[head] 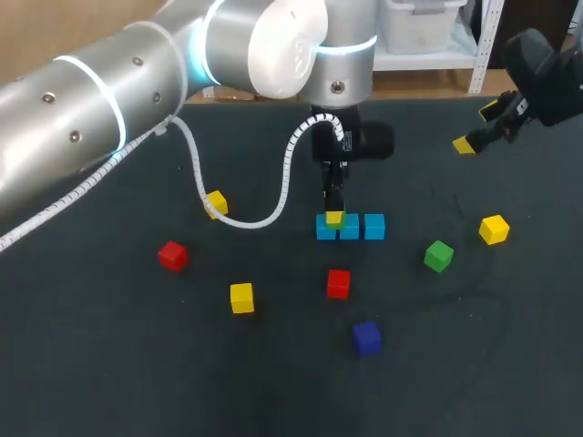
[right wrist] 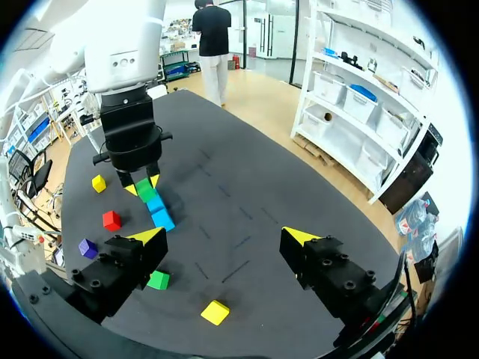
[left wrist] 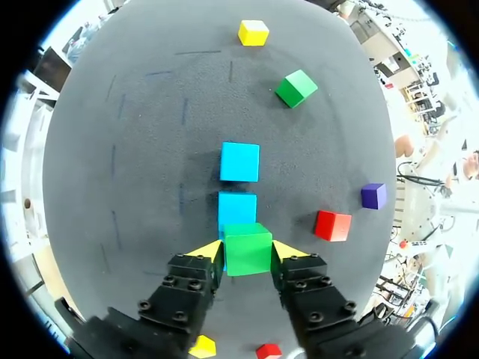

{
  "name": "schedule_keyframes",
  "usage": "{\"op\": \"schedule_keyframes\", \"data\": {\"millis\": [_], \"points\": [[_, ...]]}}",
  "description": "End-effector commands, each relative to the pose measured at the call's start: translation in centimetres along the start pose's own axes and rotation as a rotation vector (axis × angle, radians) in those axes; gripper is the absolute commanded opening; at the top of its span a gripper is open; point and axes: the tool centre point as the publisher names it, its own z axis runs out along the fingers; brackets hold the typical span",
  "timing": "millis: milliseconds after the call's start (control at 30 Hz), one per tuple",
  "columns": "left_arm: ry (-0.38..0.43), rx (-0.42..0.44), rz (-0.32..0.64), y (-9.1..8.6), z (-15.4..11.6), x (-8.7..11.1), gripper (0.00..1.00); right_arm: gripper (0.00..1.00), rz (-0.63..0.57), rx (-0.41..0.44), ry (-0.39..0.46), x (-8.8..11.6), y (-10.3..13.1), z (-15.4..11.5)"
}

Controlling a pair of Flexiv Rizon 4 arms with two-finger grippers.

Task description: Place the blue cubes, place green cubes on the blue cubes, place the yellow cubes on the green cubes, then place the red cubes on the yellow cubes, and place purple cube on the red cubes.

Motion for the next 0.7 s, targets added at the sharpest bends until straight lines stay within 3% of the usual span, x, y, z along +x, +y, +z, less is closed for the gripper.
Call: {"op": "schedule_keyframes", "data": {"millis": [33,400,700], "points": [[0.005,0.003,0.000,0.17,-0.03,-0.08,0.44,1.00,-0.001,-0.004,-0.002,0.01,-0.10,0.05],[0.001,-0.017,-0.017,0.42,-0.03,-0.09,0.30,1.00,-0.001,-0.004,-0.002,0.01,-0.10,0.05],[0.005,-0.015,-0.009,0.30,-0.03,0.01,0.32,1.00,-0.001,-0.004,-0.002,0.01,-0.10,0.05]]}}
